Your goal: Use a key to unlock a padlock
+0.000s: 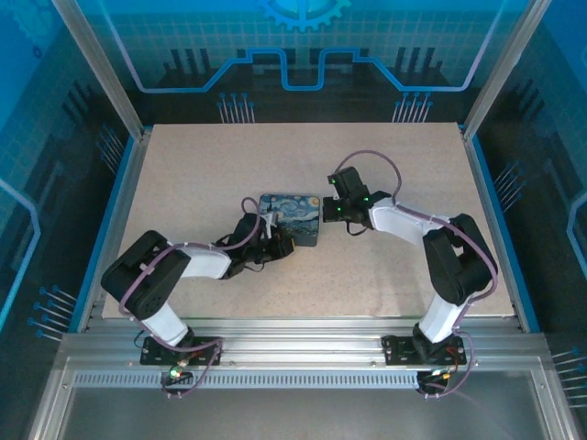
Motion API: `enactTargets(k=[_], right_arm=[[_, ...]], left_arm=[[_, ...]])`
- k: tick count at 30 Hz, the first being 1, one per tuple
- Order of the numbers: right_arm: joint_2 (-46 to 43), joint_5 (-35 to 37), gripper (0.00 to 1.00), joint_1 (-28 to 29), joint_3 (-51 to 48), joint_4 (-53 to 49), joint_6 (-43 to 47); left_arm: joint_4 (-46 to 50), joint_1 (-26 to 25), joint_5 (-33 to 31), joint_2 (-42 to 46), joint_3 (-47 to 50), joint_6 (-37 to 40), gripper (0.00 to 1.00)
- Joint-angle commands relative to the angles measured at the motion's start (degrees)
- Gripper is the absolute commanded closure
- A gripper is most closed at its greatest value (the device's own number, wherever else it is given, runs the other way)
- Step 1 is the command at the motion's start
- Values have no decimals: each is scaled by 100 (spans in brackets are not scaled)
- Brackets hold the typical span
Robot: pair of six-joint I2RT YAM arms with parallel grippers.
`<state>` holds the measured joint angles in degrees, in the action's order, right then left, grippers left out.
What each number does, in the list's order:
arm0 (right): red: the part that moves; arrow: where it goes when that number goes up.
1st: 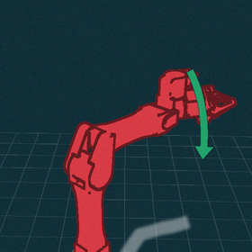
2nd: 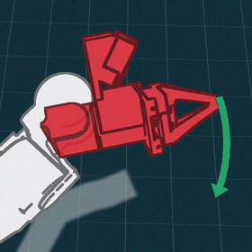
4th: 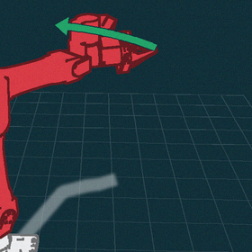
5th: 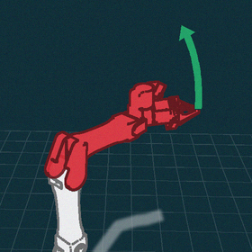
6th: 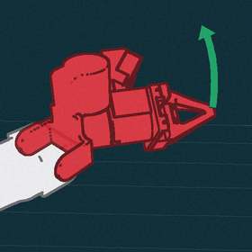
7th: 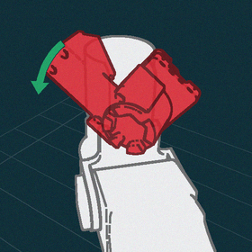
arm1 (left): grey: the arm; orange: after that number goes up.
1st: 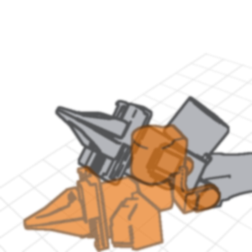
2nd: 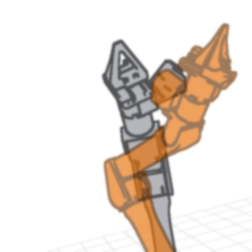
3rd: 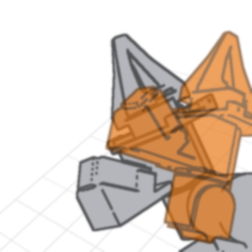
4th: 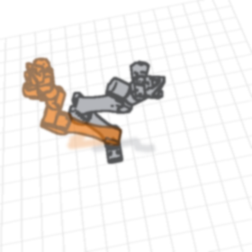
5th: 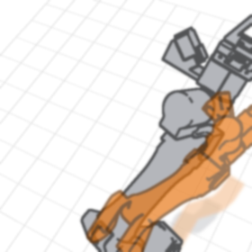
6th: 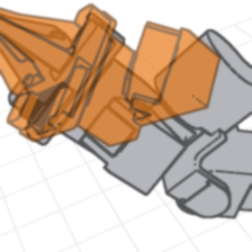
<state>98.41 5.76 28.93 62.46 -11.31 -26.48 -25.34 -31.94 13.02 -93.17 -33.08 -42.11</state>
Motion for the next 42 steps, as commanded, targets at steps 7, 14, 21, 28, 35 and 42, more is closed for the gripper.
enactTargets(k=[7, 14, 21, 28, 35, 42], right_arm=[[-1070, -686, 100, -130, -767, 226, 130], [-2396, -1544, 100, -204, -1840, 571, -27], [-3316, -2510, 100, -230, -2783, 1087, -473], [-3570, -3009, 100, -222, -3379, 1799, -1038], [-3372, -3107, 100, -118, -3699, 2332, -1342], [-3392, -2889, 100, -69, -3719, 2308, -1347]], left_arm=[[1910, 215, 842, 137, -873, 26, 100], [1437, 251, 1375, -92, -1034, -555, 100], [1245, 263, 1747, -272, -1235, -824, 100], [856, 285, 1990, -359, -1256, -1104, 100], [820, 315, 2019, -345, -1214, -1131, 100], [742, 312, 1557, -296, -913, -1068, 91]])
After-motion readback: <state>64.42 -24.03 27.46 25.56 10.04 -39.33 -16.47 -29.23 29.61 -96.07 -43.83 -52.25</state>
